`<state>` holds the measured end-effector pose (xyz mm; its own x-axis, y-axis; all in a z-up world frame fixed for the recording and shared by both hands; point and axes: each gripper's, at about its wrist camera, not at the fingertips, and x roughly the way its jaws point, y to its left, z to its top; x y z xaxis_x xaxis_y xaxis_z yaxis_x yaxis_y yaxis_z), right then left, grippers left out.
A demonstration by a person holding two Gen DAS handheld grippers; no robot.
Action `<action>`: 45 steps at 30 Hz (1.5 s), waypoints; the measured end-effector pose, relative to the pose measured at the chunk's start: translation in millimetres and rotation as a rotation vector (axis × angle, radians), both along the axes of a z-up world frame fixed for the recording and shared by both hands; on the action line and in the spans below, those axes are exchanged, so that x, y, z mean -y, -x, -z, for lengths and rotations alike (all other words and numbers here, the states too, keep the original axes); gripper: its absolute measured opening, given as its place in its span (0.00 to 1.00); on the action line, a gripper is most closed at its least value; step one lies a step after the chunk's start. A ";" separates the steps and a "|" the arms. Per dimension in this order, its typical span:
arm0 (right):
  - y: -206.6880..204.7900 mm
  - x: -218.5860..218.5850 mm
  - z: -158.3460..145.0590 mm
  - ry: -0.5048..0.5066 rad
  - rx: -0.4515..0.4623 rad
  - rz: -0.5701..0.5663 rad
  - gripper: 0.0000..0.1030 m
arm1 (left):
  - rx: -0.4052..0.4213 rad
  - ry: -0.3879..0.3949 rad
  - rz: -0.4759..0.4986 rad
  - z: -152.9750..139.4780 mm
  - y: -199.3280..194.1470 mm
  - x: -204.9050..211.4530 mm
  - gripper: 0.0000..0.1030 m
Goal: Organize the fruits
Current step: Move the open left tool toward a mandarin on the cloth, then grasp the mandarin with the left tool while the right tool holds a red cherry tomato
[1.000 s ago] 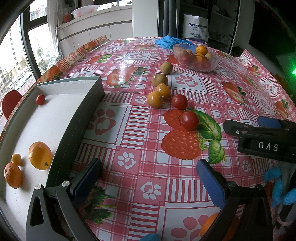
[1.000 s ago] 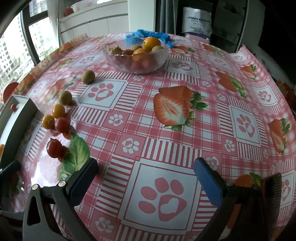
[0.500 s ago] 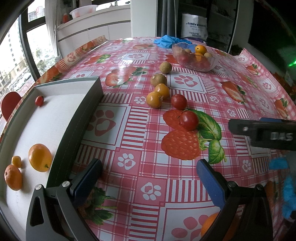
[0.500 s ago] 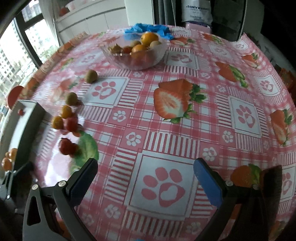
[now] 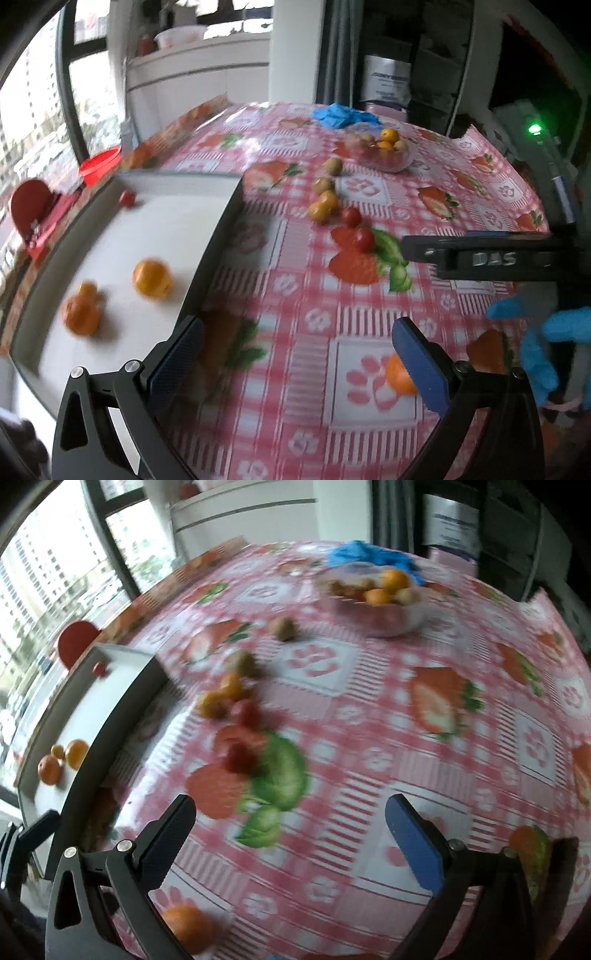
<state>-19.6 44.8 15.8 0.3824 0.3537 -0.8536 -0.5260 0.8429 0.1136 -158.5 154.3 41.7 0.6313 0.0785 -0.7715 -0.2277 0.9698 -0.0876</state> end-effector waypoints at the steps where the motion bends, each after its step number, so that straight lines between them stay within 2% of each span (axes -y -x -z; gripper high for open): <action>1: -1.1 -5.0 1.6 0.003 0.000 -0.007 0.93 | -0.001 0.016 -0.006 0.6 4.7 -2.3 0.99; 3: -4.7 -16.4 6.9 0.007 -0.008 -0.019 0.89 | -0.001 0.024 -0.015 1.3 13.2 -5.2 0.99; 6: -10.5 -29.9 15.7 0.032 -0.018 -0.033 0.75 | -0.010 0.015 -0.019 3.5 21.6 -7.8 0.99; 8: -9.0 -38.6 14.8 0.061 0.018 -0.046 0.67 | -0.016 0.016 -0.019 4.9 26.4 -8.5 0.99; 9: -7.5 -42.5 13.9 0.076 0.036 -0.057 0.57 | -0.017 0.017 -0.017 4.9 27.7 -8.7 0.99; 10: -6.5 -43.8 12.8 0.078 0.048 -0.066 0.35 | -0.020 0.015 -0.012 5.3 29.0 -8.0 0.99; 11: -6.6 -42.9 11.6 0.070 0.046 -0.071 0.24 | -0.023 0.009 -0.006 6.0 29.7 -6.7 0.99; 14: -6.5 -25.3 6.6 0.001 0.013 -0.049 0.23 | -0.037 -0.001 0.019 7.9 28.2 0.7 0.99; 18: -5.2 19.3 -0.2 -0.089 -0.045 0.016 0.23 | -0.041 -0.012 0.069 7.9 22.7 16.7 0.99; 25: 8.3 72.5 -5.2 -0.128 -0.053 0.082 0.23 | -0.063 -0.072 0.173 11.3 -1.8 59.2 0.99; 31: 22.9 93.5 -9.2 -0.153 -0.051 0.085 0.23 | -0.113 -0.081 0.181 24.5 -21.8 74.6 0.99; 32: 24.4 95.1 -9.9 -0.156 -0.051 0.084 0.23 | -0.121 -0.071 0.176 26.3 -24.9 74.8 0.92; 33: 25.3 94.2 -10.1 -0.159 -0.052 0.083 0.23 | -0.128 -0.067 0.175 27.1 -26.5 75.9 0.79; 35: 26.1 94.4 -11.3 -0.166 -0.052 0.081 0.23 | -0.177 -0.059 0.175 35.3 -34.8 76.8 0.70; 37: 26.0 93.3 -12.8 -0.168 -0.051 0.077 0.23 | -0.163 -0.038 0.162 32.7 -33.9 73.8 0.62; 39: 26.4 90.1 -13.8 -0.166 -0.048 0.071 0.23 | -0.163 -0.038 0.185 28.7 -34.4 75.3 0.36; 41: 28.1 87.4 -15.7 -0.168 -0.044 0.063 0.23 | -0.177 -0.036 0.184 27.4 -34.7 73.7 0.36; 45: 31.3 81.2 -17.4 -0.164 -0.046 0.052 0.23 | -0.171 0.028 0.169 25.0 -30.8 62.9 0.36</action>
<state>-50.8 -36.5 33.2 0.3655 0.4705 -0.8032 -0.4729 0.8371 0.2752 -127.7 91.3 16.7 0.4934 -0.0397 -0.8689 -0.0765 0.9931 -0.0889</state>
